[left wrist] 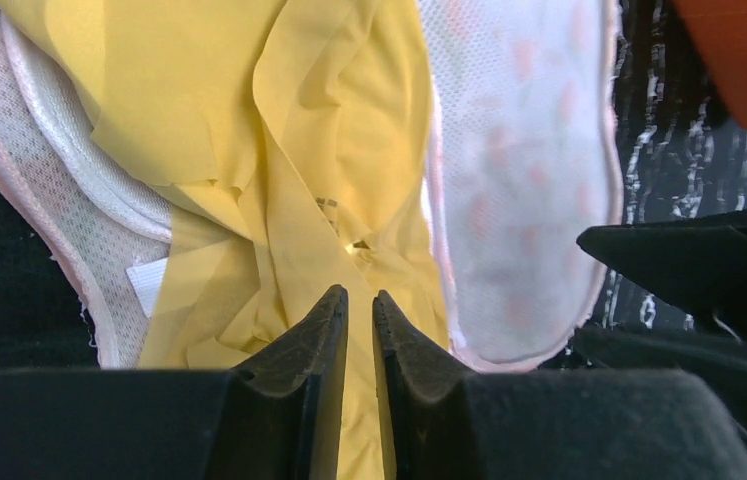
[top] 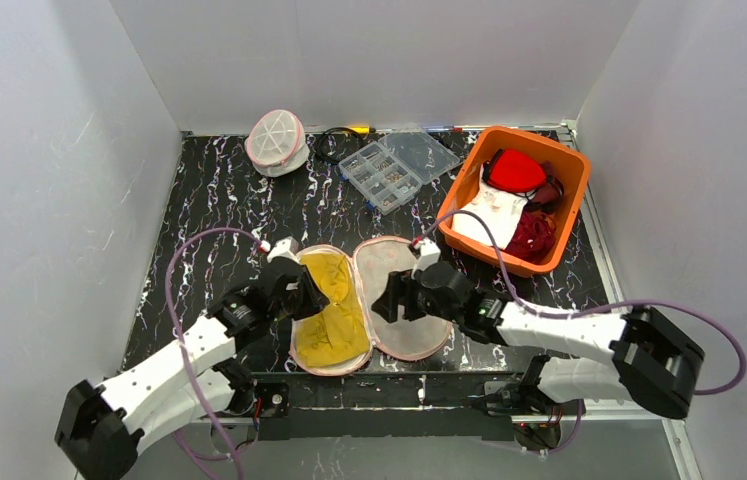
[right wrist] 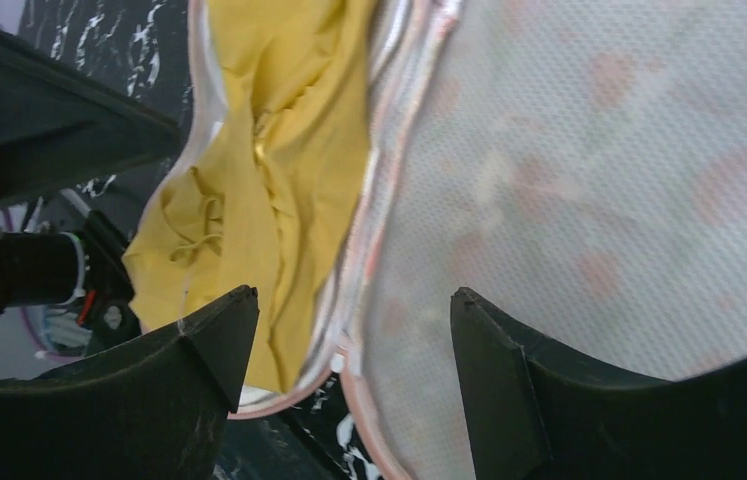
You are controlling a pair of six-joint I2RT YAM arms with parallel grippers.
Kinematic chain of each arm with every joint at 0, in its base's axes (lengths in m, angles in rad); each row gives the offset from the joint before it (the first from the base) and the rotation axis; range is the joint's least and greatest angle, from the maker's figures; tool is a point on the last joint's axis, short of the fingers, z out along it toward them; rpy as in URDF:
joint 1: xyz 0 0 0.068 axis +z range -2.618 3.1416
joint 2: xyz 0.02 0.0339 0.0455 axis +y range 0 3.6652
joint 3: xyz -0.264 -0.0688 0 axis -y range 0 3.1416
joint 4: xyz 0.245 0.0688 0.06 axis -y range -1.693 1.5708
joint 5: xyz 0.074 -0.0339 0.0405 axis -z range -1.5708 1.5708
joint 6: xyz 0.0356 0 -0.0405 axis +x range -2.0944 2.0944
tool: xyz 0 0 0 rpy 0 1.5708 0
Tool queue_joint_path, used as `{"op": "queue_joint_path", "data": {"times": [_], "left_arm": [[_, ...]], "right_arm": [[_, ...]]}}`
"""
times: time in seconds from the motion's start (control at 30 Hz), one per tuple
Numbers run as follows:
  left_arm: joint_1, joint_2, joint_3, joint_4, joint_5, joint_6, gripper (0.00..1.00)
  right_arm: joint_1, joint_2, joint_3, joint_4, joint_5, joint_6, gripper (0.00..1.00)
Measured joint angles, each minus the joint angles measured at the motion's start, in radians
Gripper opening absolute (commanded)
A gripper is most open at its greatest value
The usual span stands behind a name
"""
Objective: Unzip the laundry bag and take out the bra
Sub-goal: Pick up the bra from the laundry bag.
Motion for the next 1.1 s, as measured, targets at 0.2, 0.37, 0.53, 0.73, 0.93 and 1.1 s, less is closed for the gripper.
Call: {"op": "queue_joint_path", "data": {"times": [0.2, 0.37, 0.53, 0.73, 0.93, 1.1], "left_arm": [[0.005, 0.1, -0.023, 0.042, -0.018, -0.002, 0.06], [0.013, 0.15, -0.038, 0.046, -0.065, -0.006, 0.03], [0.02, 0.177, -0.074, 0.055, -0.098, -0.012, 0.0], [0.028, 0.194, -0.109, 0.077, -0.115, -0.013, 0.0], [0.037, 0.193, -0.135, 0.108, -0.117, -0.013, 0.0], [0.041, 0.189, -0.152, 0.143, -0.117, -0.013, 0.0]], "right_arm": [[0.0, 0.174, 0.117, 0.033, -0.09, 0.029, 0.84], [0.0, 0.275, 0.195, 0.032, -0.11, 0.045, 0.85], [0.0, 0.355, 0.248, 0.032, -0.118, 0.053, 0.84], [0.0, 0.431, 0.293, 0.032, -0.124, 0.066, 0.82], [0.0, 0.481, 0.328, 0.029, -0.149, 0.079, 0.8], [0.003, 0.529, 0.369, 0.024, -0.167, 0.099, 0.77]]}}
